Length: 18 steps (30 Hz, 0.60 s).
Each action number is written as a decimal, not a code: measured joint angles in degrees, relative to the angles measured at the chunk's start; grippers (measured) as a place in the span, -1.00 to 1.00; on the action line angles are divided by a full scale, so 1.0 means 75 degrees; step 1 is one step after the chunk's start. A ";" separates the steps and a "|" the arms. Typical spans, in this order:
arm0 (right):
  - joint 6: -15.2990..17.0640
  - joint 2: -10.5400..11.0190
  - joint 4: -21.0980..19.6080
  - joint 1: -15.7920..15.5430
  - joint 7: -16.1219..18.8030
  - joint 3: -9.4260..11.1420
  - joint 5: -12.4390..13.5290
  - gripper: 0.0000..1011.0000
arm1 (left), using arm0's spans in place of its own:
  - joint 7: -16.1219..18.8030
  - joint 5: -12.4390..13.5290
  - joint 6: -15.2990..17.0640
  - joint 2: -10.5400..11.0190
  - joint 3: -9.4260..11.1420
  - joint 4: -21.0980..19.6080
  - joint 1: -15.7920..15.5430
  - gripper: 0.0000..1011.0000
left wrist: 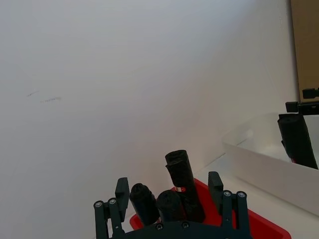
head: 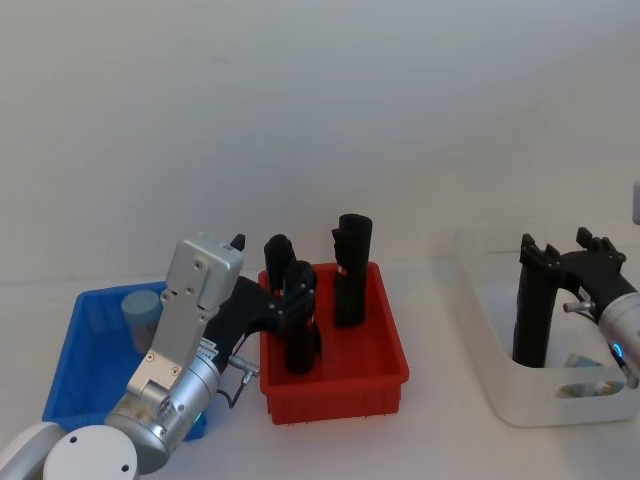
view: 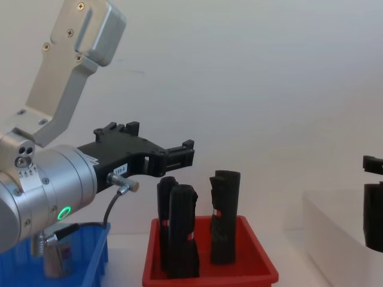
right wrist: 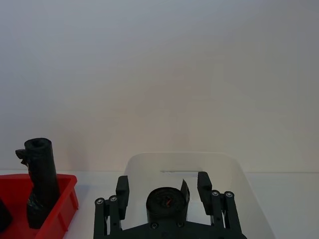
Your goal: Pick the cotton swabs from the blue box and place them into the white box.
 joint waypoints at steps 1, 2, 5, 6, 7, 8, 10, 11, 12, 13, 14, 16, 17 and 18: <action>-0.0034 -0.0004 0.0028 0.0004 0.0030 0.0001 0.0003 0.68 | 0.0000 0.0000 0.0000 0.0000 0.0000 0.0000 0.0000 0.99; -0.0056 -0.0005 0.0041 0.0005 0.0042 0.0001 0.0003 0.75 | 0.0000 0.0000 0.0000 0.0000 0.0000 0.0000 0.0000 0.99; -0.0127 -0.0010 0.0084 0.0009 0.0095 0.0003 0.0004 0.88 | -0.0001 0.0000 0.0000 0.0000 0.0000 0.0000 0.0000 0.99; -0.0143 -0.0011 0.0091 0.0010 0.0105 0.0004 0.0004 0.97 | 0.0000 0.0000 0.0000 0.0000 0.0000 0.0000 0.0000 0.99; -0.0173 -0.0012 0.0104 0.0011 0.0122 0.0006 0.0004 0.98 | 0.0000 0.0000 0.0000 0.0000 0.0000 0.0000 0.0000 0.99; -0.0190 -0.0012 0.0106 0.0011 0.0130 0.0007 0.0004 0.98 | 0.0000 0.0000 0.0000 0.0000 0.0000 0.0000 0.0000 0.99; -0.0223 -0.0013 0.0112 0.0010 0.0146 0.0010 0.0004 0.98 | 0.0000 0.0000 0.0000 0.0000 0.0000 0.0000 0.0000 0.99; -0.0249 -0.0013 0.0113 0.0009 0.0155 0.0013 0.0003 0.98 | 0.0000 0.0000 0.0000 0.0000 0.0000 0.0000 0.0000 0.99; -0.0262 -0.0013 0.0113 0.0005 0.0159 0.0015 0.0002 0.98 | 0.0000 0.0000 0.0000 0.0000 0.0000 0.0000 0.0000 0.99; -0.0284 -0.0011 0.0113 -0.0001 0.0167 0.0020 -0.0001 0.98 | 0.0000 0.0000 0.0000 0.0000 0.0000 0.0000 0.0000 0.99; -0.0292 -0.0011 0.0112 -0.0003 0.0170 0.0021 -0.0003 0.98 | 0.0000 0.0000 0.0000 0.0000 0.0000 0.0000 0.0000 0.99; -0.0311 -0.0010 0.0107 -0.0012 0.0177 0.0025 -0.0007 0.98 | 0.0000 0.0000 0.0000 0.0000 0.0000 0.0000 0.0000 0.99; -0.0326 -0.0009 0.0103 -0.0019 0.0183 0.0026 -0.0010 0.98 | 0.0000 0.0000 0.0000 0.0000 0.0000 0.0000 0.0000 0.99; -0.0333 -0.0009 0.0100 -0.0022 0.0185 0.0028 -0.0012 0.98 | 0.0000 0.0000 0.0000 0.0000 0.0000 0.0000 0.0000 0.99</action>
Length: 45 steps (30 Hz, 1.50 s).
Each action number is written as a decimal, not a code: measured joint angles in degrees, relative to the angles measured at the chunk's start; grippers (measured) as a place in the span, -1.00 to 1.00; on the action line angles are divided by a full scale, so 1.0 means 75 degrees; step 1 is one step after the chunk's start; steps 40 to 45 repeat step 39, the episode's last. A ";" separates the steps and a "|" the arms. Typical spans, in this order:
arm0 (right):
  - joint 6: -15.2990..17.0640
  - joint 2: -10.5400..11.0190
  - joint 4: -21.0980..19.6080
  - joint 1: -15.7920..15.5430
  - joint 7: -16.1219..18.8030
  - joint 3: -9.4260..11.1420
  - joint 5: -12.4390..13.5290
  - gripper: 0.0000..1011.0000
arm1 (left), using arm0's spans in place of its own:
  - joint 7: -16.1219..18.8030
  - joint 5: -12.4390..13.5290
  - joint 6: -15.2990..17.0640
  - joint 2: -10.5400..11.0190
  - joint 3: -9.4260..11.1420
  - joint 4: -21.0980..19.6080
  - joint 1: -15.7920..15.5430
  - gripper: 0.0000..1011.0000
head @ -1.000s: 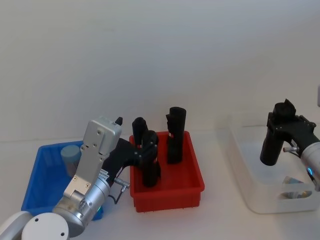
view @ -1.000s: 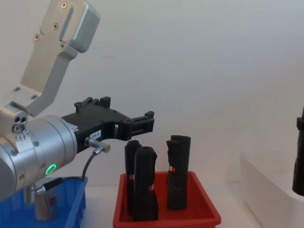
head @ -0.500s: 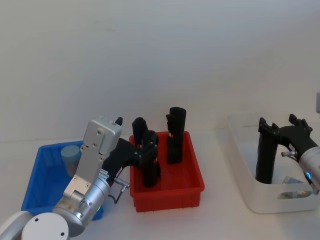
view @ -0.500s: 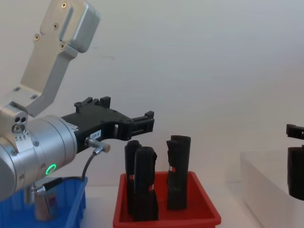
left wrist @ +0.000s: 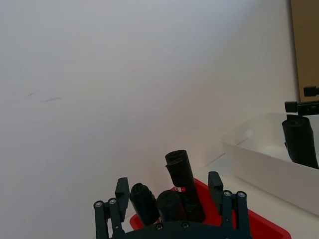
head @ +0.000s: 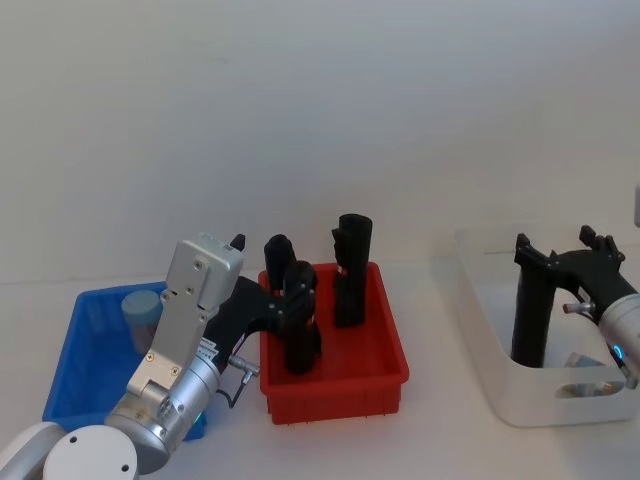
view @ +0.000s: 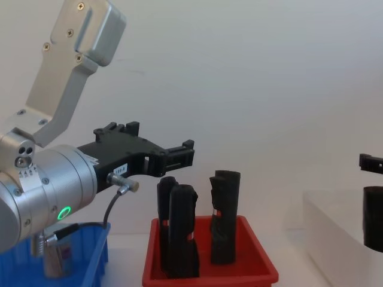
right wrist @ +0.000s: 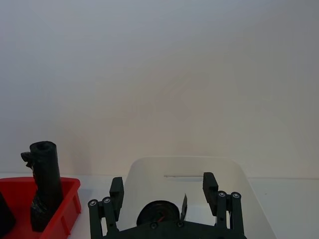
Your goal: Pick the cotton swabs from the blue box and place them into the white box.
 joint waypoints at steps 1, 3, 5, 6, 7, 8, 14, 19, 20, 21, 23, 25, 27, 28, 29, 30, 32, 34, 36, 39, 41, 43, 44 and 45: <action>-0.0007 0.0001 -0.0002 -0.0002 0.0002 0.0001 -0.0001 0.98 | 0.0000 0.0000 0.0000 0.0000 0.0000 0.0000 0.0000 0.99; -0.0027 0.0002 -0.0010 -0.0011 0.0009 0.0003 -0.0004 0.98 | 0.0000 0.0000 0.0000 0.0000 0.0000 0.0000 0.0000 0.99; -0.0043 0.0003 -0.0018 -0.0018 0.0013 0.0005 -0.0007 0.98 | 0.0000 0.0000 0.0000 0.0000 0.0000 0.0000 0.0000 0.99; -0.0047 0.0004 -0.0020 -0.0020 0.0015 0.0005 -0.0008 0.98 | 0.0000 0.0000 0.0000 0.0000 0.0000 0.0000 0.0000 0.99; -0.0051 0.0004 -0.0022 -0.0021 0.0017 0.0006 -0.0009 0.98 | 0.0000 0.0000 0.0000 0.0000 0.0000 0.0000 0.0000 0.99; -0.0058 0.0005 -0.0025 -0.0024 0.0019 0.0007 -0.0010 0.98 | 0.0000 0.0000 0.0000 0.0000 0.0000 0.0000 0.0000 0.99; -0.0083 0.0009 -0.0034 -0.0033 0.0026 0.0012 -0.0015 0.98 | 0.0000 0.0000 0.0000 0.0000 0.0000 0.0000 0.0000 0.99; -0.0094 0.0012 -0.0039 -0.0037 0.0029 0.0016 -0.0019 0.98 | 0.0000 0.0000 0.0000 0.0000 0.0000 0.0000 0.0000 0.99; -0.0097 0.0012 -0.0040 -0.0039 0.0030 0.0016 -0.0021 0.98 | 0.0000 0.0000 0.0000 0.0000 0.0000 0.0000 0.0000 0.99; -0.0098 0.0012 -0.0041 -0.0039 0.0031 0.0016 -0.0021 0.98 | 0.0000 0.0000 0.0000 0.0000 0.0000 0.0000 0.0000 0.99; -0.0100 0.0012 -0.0042 -0.0040 0.0032 0.0016 -0.0022 0.98 | 0.0000 0.0000 0.0000 0.0000 0.0000 0.0000 0.0000 0.99; -0.0103 0.0012 -0.0044 -0.0042 0.0034 0.0016 -0.0022 0.98 | 0.0000 0.0000 0.0000 0.0000 0.0000 0.0000 0.0000 0.99; -0.0104 0.0012 -0.0047 -0.0043 0.0036 0.0016 -0.0022 0.98 | 0.0000 0.0000 0.0000 0.0000 0.0000 0.0000 0.0000 0.99; -0.0105 0.0012 -0.0047 -0.0044 0.0036 0.0016 -0.0022 0.98 | 0.0000 0.0000 0.0000 0.0000 0.0000 0.0000 0.0000 0.99; -0.0106 0.0012 -0.0048 -0.0045 0.0037 0.0016 -0.0022 0.98 | 0.0000 0.0000 0.0000 0.0000 0.0000 0.0000 0.0000 0.99; -0.0107 0.0012 -0.0049 -0.0045 0.0037 0.0016 -0.0022 0.98 | 0.0000 0.0000 0.0000 0.0000 0.0000 0.0000 0.0000 0.99; -0.0109 0.0012 -0.0049 -0.0047 0.0037 0.0016 -0.0022 0.98 | 0.0000 0.0000 0.0000 0.0000 0.0000 0.0000 0.0000 0.99; -0.0110 0.0012 -0.0050 -0.0047 0.0037 0.0016 -0.0022 0.98 | 0.0000 0.0000 0.0000 0.0000 0.0000 0.0000 0.0000 0.99; -0.0112 0.0012 -0.0050 -0.0048 0.0037 0.0016 -0.0022 0.98 | 0.0000 0.0000 0.0000 -0.0001 0.0000 0.0000 0.0000 0.99; -0.0114 0.0012 -0.0050 -0.0048 0.0037 0.0016 -0.0022 0.98 | 0.0000 0.0000 0.0000 0.0000 0.0000 0.0000 0.0000 0.99; -0.0114 0.0012 -0.0050 -0.0048 0.0037 0.0016 -0.0022 0.98 | 0.0000 0.0000 0.0000 0.0000 0.0000 0.0000 0.0000 0.99; -0.0114 0.0012 -0.0050 -0.0048 0.0037 0.0016 -0.0022 0.98 | 0.0000 0.0000 0.0000 0.0000 0.0000 0.0000 0.0000 0.99; -0.0114 0.0012 -0.0050 -0.0048 0.0037 0.0016 -0.0022 0.98 | 0.0000 0.0000 0.0000 0.0000 0.0000 0.0000 0.0000 0.99; -0.0114 0.0012 -0.0050 -0.0048 0.0037 0.0016 -0.0022 0.98 | 0.0000 0.0000 0.0000 0.0000 0.0000 0.0000 0.0000 0.99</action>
